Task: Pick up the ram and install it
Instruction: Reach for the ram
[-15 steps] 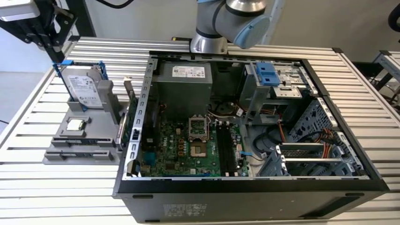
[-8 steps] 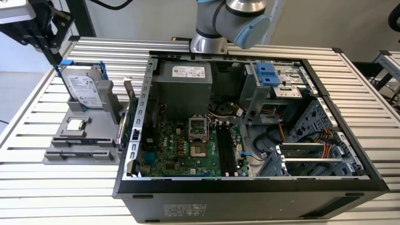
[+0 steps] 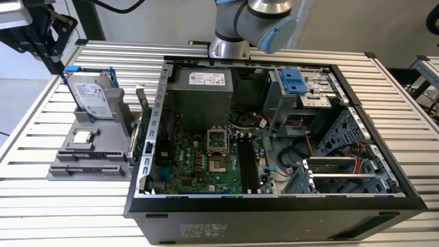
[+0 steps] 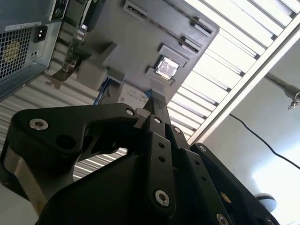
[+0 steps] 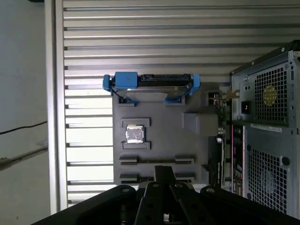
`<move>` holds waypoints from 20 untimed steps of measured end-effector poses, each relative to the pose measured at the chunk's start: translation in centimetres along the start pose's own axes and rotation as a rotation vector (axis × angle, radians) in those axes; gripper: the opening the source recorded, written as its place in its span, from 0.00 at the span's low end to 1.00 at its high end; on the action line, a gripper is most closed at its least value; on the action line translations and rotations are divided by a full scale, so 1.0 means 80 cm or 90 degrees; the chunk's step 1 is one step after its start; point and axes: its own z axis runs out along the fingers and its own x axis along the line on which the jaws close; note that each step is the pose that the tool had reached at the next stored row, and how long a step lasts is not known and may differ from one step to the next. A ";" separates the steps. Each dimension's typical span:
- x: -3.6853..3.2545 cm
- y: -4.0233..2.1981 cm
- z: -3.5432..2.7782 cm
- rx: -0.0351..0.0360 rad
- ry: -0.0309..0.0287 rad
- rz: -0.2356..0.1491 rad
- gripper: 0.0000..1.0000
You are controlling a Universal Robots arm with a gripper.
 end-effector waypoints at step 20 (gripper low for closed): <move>0.0032 -0.0480 -0.0008 0.0000 0.0000 0.000 0.00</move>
